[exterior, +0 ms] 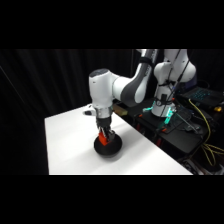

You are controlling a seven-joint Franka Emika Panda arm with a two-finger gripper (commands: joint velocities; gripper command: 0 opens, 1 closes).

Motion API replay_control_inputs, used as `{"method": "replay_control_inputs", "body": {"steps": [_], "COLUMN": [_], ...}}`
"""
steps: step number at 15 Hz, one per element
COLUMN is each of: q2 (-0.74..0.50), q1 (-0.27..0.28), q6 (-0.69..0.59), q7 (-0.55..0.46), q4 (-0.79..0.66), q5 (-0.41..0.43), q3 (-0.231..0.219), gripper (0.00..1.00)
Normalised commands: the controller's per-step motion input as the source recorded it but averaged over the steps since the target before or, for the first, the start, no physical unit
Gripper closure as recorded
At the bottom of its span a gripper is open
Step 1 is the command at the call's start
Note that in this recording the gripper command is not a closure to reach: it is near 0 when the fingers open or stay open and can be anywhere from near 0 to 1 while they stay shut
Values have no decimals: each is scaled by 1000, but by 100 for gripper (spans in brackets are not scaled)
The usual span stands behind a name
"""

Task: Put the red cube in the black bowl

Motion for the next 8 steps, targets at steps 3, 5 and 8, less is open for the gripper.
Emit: {"method": "replay_control_inputs", "body": {"steps": [3, 5, 8], "q2": [88, 123, 79], "q1": [-67, -66, -46], "q6": [348, 304, 185], "q7": [-112, -111, -76], "q4": [-83, -8, 17], "q5": [62, 11, -30], "q3": [65, 34, -2], "gripper": [100, 0, 0]}}
